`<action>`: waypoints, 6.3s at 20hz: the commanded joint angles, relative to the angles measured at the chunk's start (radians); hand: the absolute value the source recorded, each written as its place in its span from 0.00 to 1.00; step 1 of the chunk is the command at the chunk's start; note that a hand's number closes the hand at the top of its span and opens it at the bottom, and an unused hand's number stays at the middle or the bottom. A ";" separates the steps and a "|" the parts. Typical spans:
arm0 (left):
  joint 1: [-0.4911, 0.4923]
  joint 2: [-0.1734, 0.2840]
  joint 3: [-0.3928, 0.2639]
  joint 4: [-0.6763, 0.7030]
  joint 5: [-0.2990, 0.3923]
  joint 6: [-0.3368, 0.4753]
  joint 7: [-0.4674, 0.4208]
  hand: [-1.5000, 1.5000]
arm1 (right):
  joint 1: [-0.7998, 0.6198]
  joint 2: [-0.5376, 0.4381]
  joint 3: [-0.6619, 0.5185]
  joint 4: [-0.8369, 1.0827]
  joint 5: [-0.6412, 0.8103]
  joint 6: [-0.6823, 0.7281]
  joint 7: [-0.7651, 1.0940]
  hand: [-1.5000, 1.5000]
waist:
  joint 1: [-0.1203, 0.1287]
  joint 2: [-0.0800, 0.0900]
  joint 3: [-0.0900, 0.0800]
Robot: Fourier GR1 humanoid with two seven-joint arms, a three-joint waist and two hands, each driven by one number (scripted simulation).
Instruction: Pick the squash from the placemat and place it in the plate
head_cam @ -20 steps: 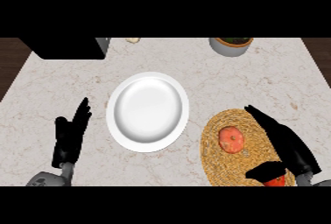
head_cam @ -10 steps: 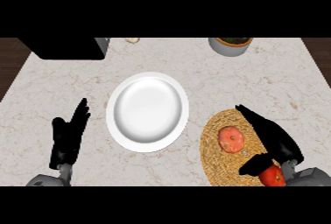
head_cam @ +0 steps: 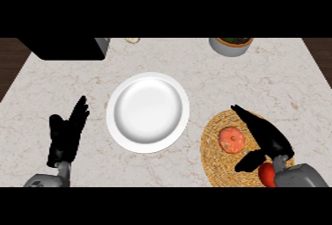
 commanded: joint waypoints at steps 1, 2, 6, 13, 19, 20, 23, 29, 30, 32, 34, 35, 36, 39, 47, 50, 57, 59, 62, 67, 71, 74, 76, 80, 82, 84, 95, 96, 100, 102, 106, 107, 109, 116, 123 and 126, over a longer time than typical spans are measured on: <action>0.052 -0.044 -0.013 -0.015 -0.060 0.015 -0.019 0.50 | 0.066 0.045 0.008 -0.010 0.052 -0.003 -0.021 0.00 | -0.001 -0.001 0.000; 0.035 -0.059 -0.020 -0.019 -0.065 0.011 0.003 0.50 | -0.068 0.080 -0.044 0.112 0.041 0.019 -0.027 0.00 | 0.002 0.000 0.000; 0.089 -0.043 0.037 -0.059 -0.056 -0.054 -0.008 0.50 | 0.029 0.101 -0.035 0.108 0.118 -0.011 -0.086 0.00 | 0.001 0.000 0.000; 0.042 -0.056 0.083 0.015 -0.077 -0.093 -0.027 0.50 | -0.025 0.111 -0.050 0.172 0.192 -0.011 -0.177 1.00 | 0.001 0.000 0.000; 0.057 -0.110 0.070 -0.016 -0.116 -0.068 -0.012 0.50 | -0.036 0.126 -0.070 0.257 0.285 -0.106 -0.265 1.00 | 0.002 0.000 0.000; 0.053 -0.111 0.061 -0.060 -0.144 -0.053 0.033 0.50 | -0.070 0.144 -0.090 0.218 0.284 -0.075 -0.209 1.00 | 0.002 0.000 0.000; 0.073 -0.146 0.026 -0.050 -0.173 -0.022 0.023 0.50 | -0.066 0.117 -0.134 0.240 0.307 -0.166 -0.233 1.00 | 0.002 0.000 0.000; -0.030 -0.127 0.015 0.014 -0.138 -0.105 -0.002 0.50 | -0.292 0.379 0.191 0.236 0.389 -0.273 0.280 1.00 | 0.125 0.019 -0.002; -0.040 -0.114 0.026 0.011 -0.128 -0.117 0.003 0.50 | -0.337 0.380 0.202 0.237 0.405 -0.297 0.339 1.00 | 0.134 0.015 -0.003; -0.032 -0.114 0.021 0.013 -0.127 -0.123 0.005 0.50 | -0.405 0.381 0.244 0.254 0.436 -0.350 0.453 1.00 | 0.146 0.012 -0.003; -0.045 -0.136 0.009 0.003 -0.131 -0.112 0.003 0.50 | -0.491 0.382 0.282 0.270 0.457 -0.384 0.547 1.00 | 0.156 0.009 -0.003; -0.069 -0.144 -0.002 0.034 -0.142 -0.110 0.017 0.50 | -0.533 0.382 0.313 0.261 0.458 -0.391 0.600 1.00 | 0.143 0.012 -0.003; -0.078 -0.114 0.027 0.038 -0.124 -0.134 0.008 0.50 | -0.582 0.383 0.327 0.282 0.459 -0.406 0.637 1.00 | 0.155 0.016 -0.004; -0.093 -0.118 0.029 0.042 -0.129 -0.125 0.022 0.50 | -0.668 0.383 0.377 0.285 0.518 -0.518 0.772 1.00 | 0.141 0.008 -0.003; -0.064 -0.109 0.034 0.039 -0.131 -0.125 0.012 0.50 | -0.844 0.383 0.394 0.368 0.618 -0.520 1.047 1.00 | 0.134 0.003 -0.004; -0.077 -0.109 0.053 0.054 -0.120 -0.125 0.003 0.50 | -0.859 0.383 0.380 0.394 0.608 -0.531 1.090 1.00 | 0.122 0.008 -0.004; -0.049 -0.128 0.044 0.074 -0.133 -0.107 -0.015 0.50 | -0.866 0.383 0.349 0.470 0.584 -0.569 1.104 1.00 | 0.088 0.010 -0.002; -0.070 -0.112 0.058 0.059 -0.121 -0.121 0.007 0.50 | -0.851 0.383 0.345 0.515 0.568 -0.598 1.084 1.00 | 0.086 0.012 -0.001; -0.092 -0.115 0.066 0.074 -0.138 -0.098 0.007 0.50 | -0.886 0.383 0.318 0.568 0.520 -0.584 1.063 1.00 | 0.085 0.016 -0.001; -0.061 -0.128 0.059 0.069 -0.119 -0.119 -0.023 0.50 | -0.774 0.383 0.346 0.609 0.413 -0.643 1.011 1.00 | 0.084 0.016 -0.001; -0.054 -0.122 0.064 0.054 -0.122 -0.113 0.003 0.50 | -0.776 0.383 0.317 0.620 0.275 -0.669 0.948 1.00 | 0.080 0.012 0.000; -0.031 -0.126 0.047 0.054 -0.139 -0.112 -0.021 0.50 | -0.733 0.383 0.334 0.685 0.148 -0.634 0.879 1.00 | 0.084 0.016 0.000; -0.044 -0.126 0.066 0.072 -0.132 -0.108 -0.035 0.50 | -0.726 0.383 0.358 0.675 0.069 -0.657 0.869 0.00 | 0.080 0.016 0.000; -0.031 -0.088 0.083 0.009 -0.113 -0.141 0.026 0.50 | -0.776 0.383 0.452 0.708 -0.048 -0.734 0.760 0.00 | 0.069 0.010 0.000; -0.022 -0.106 0.078 -0.041 -0.115 -0.115 0.064 0.50 | -0.748 0.383 0.451 0.655 -0.027 -0.832 0.685 0.00 | 0.059 0.007 0.001; -0.005 -0.127 0.077 0.026 -0.134 -0.093 -0.003 0.50 | -0.730 0.383 0.433 0.594 -0.005 -0.930 0.619 0.00 | 0.043 0.005 0.001; 0.042 -0.102 0.096 -0.001 -0.116 -0.126 -0.030 0.50 | -0.498 0.383 0.386 0.398 -0.100 -1.363 0.302 0.00 | 0.025 0.006 0.001; -0.018 -0.120 0.095 0.019 -0.140 -0.090 0.020 0.50 | -0.513 0.383 0.385 0.357 -0.132 -1.337 0.300 0.00 | 0.015 0.004 0.001; 0.043 -0.158 0.072 0.024 -0.150 -0.087 -0.071 0.50 | -0.487 0.383 0.439 0.378 -0.282 -1.388 0.133 0.00 | 0.026 0.006 0.001; -0.006 -0.081 0.132 -0.013 -0.116 -0.137 0.030 0.50 | -0.462 0.383 0.442 0.384 -0.316 -1.381 0.039 0.00 | 0.019 0.005 0.001; 0.027 -0.160 0.069 0.006 -0.177 -0.081 0.004 0.50 | -0.504 0.383 0.498 0.456 -0.468 -1.427 -0.076 0.00 | 0.028 0.007 0.001; 0.010 -0.156 0.101 0.042 -0.158 -0.094 -0.044 0.50 | -0.469 0.383 0.494 0.447 -0.441 -1.416 -0.071 0.00 | 0.015 0.004 0.000; 0.043 -0.138 0.091 -0.063 -0.155 -0.112 0.043 0.50 | -0.511 0.383 0.500 0.484 -0.484 -1.405 -0.094 0.00 | 0.017 0.003 0.000; 0.011 -0.132 0.114 -0.033 -0.154 -0.123 0.053 0.50 | -0.575 0.383 0.584 0.596 -0.534 -1.506 -0.007 0.00 | 0.022 0.003 0.000; 0.016 -0.104 0.160 -0.023 -0.133 -0.164 0.021 0.50 | -0.566 0.383 0.557 0.628 -0.513 -1.476 0.012 0.00 | 0.013 0.001 0.000; 0.016 -0.145 0.151 0.059 -0.140 -0.150 -0.051 0.50 | -0.505 0.383 0.530 0.648 -0.468 -1.484 -0.011 0.00 | 0.003 0.000 -0.001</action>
